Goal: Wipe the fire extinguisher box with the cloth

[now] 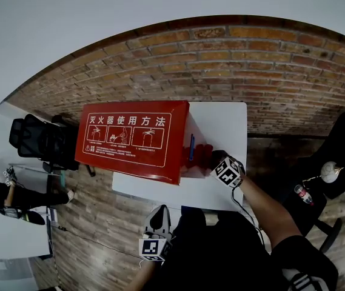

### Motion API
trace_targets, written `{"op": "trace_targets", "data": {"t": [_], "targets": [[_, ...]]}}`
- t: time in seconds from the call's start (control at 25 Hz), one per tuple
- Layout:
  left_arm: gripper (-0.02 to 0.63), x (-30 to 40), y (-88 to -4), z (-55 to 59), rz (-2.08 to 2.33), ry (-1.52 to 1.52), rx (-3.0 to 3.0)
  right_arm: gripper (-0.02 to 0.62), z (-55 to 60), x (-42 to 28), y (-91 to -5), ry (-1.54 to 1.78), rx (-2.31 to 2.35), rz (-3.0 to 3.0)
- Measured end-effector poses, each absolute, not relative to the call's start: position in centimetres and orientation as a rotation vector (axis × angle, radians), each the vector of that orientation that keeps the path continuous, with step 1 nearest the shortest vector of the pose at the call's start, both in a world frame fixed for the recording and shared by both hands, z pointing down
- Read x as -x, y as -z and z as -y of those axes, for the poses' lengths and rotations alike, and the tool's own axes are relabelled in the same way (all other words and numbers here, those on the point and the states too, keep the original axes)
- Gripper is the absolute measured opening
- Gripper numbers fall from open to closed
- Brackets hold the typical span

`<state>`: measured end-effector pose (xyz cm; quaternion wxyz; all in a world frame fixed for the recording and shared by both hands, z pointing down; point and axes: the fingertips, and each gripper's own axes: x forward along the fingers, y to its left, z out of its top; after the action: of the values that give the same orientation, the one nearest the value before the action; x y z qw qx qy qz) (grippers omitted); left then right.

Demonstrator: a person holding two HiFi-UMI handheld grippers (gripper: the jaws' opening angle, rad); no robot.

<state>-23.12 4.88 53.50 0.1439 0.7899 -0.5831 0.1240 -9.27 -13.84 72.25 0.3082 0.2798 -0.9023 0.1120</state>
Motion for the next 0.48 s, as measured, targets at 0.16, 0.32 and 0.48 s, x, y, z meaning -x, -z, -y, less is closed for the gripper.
{"op": "trace_targets", "data": {"t": [0.16, 0.32, 0.48], "targets": [[0.017, 23.0, -53.4, -4.8, 1.681, -0.351, -2.282, 0.089, 13.6, 9.3, -71.0, -0.278, -0.735, 2.4], [0.017, 23.0, -53.5, -4.9, 1.677, -0.355, -2.284, 0.089, 13.3, 9.3, -69.9, -0.265, -0.726, 2.413], [0.017, 23.0, -53.5, -5.0, 1.676, -0.357, -2.287, 0.089, 13.1, 9.3, -68.6, -0.26, -0.722, 2.424]]}}
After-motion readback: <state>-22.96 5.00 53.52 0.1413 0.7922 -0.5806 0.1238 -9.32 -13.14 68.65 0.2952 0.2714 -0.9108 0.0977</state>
